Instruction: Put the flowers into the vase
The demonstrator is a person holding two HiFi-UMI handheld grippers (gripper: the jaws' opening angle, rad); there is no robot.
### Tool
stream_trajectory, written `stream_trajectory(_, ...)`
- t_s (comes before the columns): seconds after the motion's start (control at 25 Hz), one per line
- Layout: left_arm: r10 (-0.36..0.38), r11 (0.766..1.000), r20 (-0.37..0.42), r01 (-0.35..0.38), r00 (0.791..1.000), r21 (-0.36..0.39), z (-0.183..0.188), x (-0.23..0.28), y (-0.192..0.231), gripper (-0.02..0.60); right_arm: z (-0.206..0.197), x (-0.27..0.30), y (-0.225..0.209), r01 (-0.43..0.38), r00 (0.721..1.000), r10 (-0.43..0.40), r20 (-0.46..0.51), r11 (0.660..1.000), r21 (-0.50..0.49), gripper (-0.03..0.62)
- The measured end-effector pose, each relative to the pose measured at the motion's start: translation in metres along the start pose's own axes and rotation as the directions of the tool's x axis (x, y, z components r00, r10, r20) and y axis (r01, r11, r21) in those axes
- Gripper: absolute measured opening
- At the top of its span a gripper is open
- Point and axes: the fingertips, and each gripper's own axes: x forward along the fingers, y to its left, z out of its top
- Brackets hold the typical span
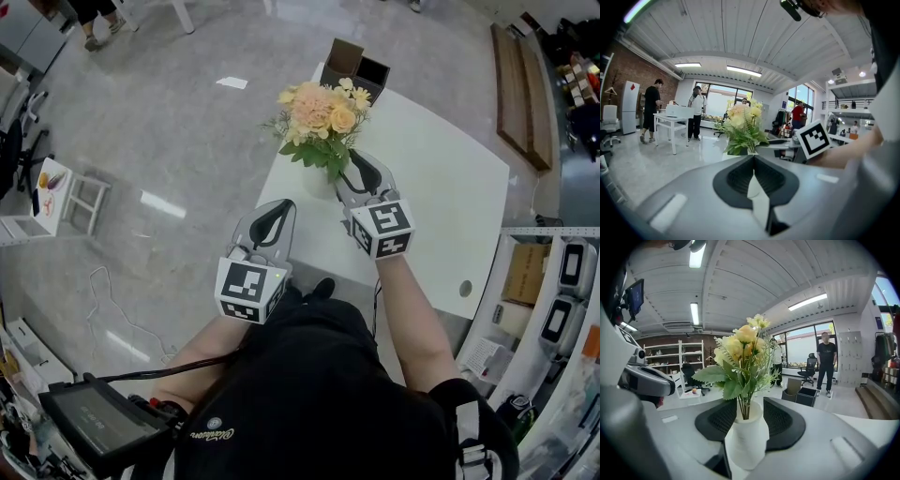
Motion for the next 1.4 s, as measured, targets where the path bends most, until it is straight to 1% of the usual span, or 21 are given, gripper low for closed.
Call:
stream_trajectory(0.24, -0.013, 1.000, 0.001, 0.013, 1.000, 0.007, 0.002, 0.002, -0.006, 0.008, -0.001, -0.016, -0.001, 0.009, 1.000, -0.009, 0.007, 1.000, 0.011, 0.178)
stream_trajectory(0.44, -0.031, 0.999, 0.009, 0.031, 0.999, 0.016, 0.007, 0.005, -0.018, 0.008, 0.002, -0.043, -0.002, 0.030, 0.999, -0.031, 0.033, 0.999, 0.025, 0.169)
stream_trajectory(0.52, -0.041, 0.999, 0.017, 0.040, 0.999, 0.023, 0.010, 0.006, -0.025, 0.008, 0.008, -0.059, -0.003, 0.049, 0.997, -0.051, 0.059, 0.998, 0.033, 0.146)
stream_trajectory(0.64, -0.046, 0.998, 0.028, 0.045, 0.999, 0.032, 0.015, 0.006, -0.030, 0.008, 0.022, -0.083, -0.004, 0.088, 0.988, -0.094, 0.120, 0.995, 0.053, 0.080)
stream_trajectory(0.72, -0.049, 0.998, 0.036, 0.048, 0.998, 0.034, 0.018, 0.007, -0.035, 0.008, 0.033, -0.105, -0.007, 0.129, 0.974, -0.143, 0.173, 0.988, 0.090, 0.046)
stream_trajectory(0.8, -0.057, 0.998, 0.046, 0.055, 0.997, 0.040, 0.021, 0.008, -0.042, 0.008, 0.041, -0.127, -0.010, 0.178, 0.954, -0.201, 0.224, 0.977, 0.121, 0.005)
stream_trajectory(0.88, -0.067, 0.997, 0.058, 0.064, 0.996, 0.052, 0.026, 0.008, -0.048, 0.008, 0.045, -0.146, -0.012, 0.210, 0.937, -0.242, 0.253, 0.966, 0.148, 0.002)
stream_trajectory(0.96, -0.073, 0.996, 0.066, 0.069, 0.995, 0.061, 0.029, 0.008, -0.055, 0.008, 0.045, -0.159, -0.010, 0.220, 0.929, -0.260, 0.262, 0.960, 0.174, 0.002)
stream_trajectory(1.16, -0.081, 0.995, 0.076, 0.075, 0.994, 0.072, 0.037, 0.003, -0.066, 0.008, 0.039, -0.173, 0.000, 0.214, 0.932, -0.262, 0.251, 0.955, 0.205, 0.002)
stream_trajectory(1.4, -0.073, 0.995, 0.085, 0.067, 0.994, 0.076, 0.039, 0.000, -0.062, 0.008, 0.040, -0.170, 0.005, 0.204, 0.934, -0.255, 0.250, 0.956, 0.211, 0.002)
